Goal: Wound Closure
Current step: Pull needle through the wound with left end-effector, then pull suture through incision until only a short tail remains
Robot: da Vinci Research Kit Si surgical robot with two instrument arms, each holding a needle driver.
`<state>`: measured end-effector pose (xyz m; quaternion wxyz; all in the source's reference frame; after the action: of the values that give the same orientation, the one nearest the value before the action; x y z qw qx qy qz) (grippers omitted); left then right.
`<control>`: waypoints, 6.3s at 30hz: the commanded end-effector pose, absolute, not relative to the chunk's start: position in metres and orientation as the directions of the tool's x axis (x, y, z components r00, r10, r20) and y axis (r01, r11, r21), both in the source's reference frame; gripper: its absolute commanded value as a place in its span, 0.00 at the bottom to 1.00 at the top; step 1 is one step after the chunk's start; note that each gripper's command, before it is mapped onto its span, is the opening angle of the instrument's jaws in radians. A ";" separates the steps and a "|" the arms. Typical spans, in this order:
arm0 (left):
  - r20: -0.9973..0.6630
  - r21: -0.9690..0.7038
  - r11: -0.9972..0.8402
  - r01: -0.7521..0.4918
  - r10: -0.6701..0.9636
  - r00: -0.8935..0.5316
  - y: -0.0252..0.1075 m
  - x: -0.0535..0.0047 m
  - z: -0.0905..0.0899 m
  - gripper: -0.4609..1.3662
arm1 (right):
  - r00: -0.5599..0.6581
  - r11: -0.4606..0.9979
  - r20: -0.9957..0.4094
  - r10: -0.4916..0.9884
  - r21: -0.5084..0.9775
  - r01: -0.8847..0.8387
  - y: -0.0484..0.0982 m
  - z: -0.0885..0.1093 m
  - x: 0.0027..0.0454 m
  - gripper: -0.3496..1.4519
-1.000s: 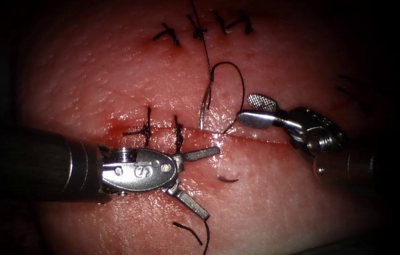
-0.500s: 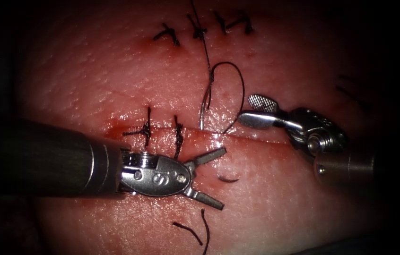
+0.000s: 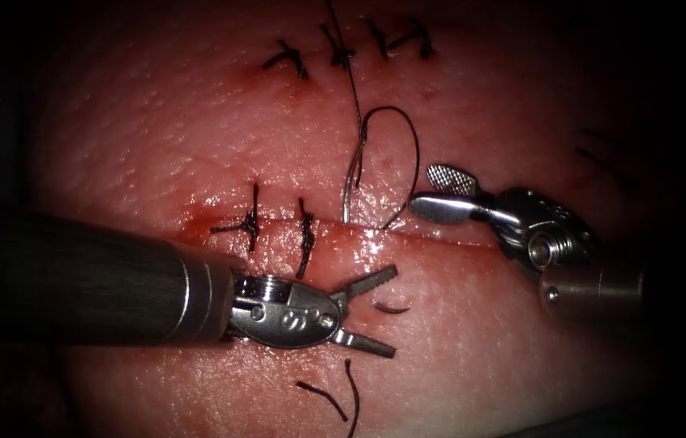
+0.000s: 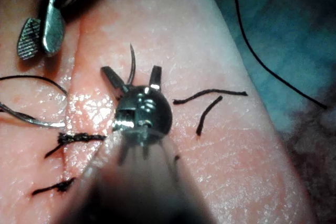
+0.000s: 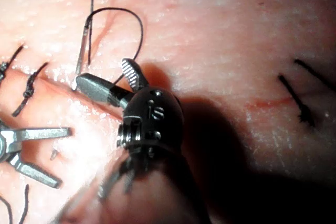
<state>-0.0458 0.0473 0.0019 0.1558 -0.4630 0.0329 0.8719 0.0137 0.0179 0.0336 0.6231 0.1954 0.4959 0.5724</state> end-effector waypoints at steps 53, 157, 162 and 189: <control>-0.317 -0.948 -0.317 -0.014 0.943 0.096 0.051 -0.0412 0.000 0.06 | 0.171 0.647 -0.626 0.761 0.712 -0.273 0.013 0.031 0.0147 0.68; -0.929 -0.070 -0.958 -0.278 0.164 -0.333 0.065 -0.0270 -0.022 0.06 | 0.296 0.711 -0.646 0.704 0.641 -0.289 0.009 0.036 0.0168 0.68; -0.922 -0.066 -0.958 -0.279 0.166 -0.349 0.064 -0.0268 -0.021 0.06 | 0.298 0.711 -0.645 0.704 0.641 -0.289 0.009 0.036 0.0168 0.71; -0.875 -0.121 -0.955 -0.273 0.232 -0.424 0.053 -0.0270 -0.013 0.06 | 0.322 0.767 -0.697 0.640 0.602 -0.221 0.010 0.034 0.0173 0.77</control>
<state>-0.0269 0.0524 -0.0132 0.1513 -0.5146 0.0243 0.8436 0.0174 0.0096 0.0342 0.7874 0.2023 0.5138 0.2740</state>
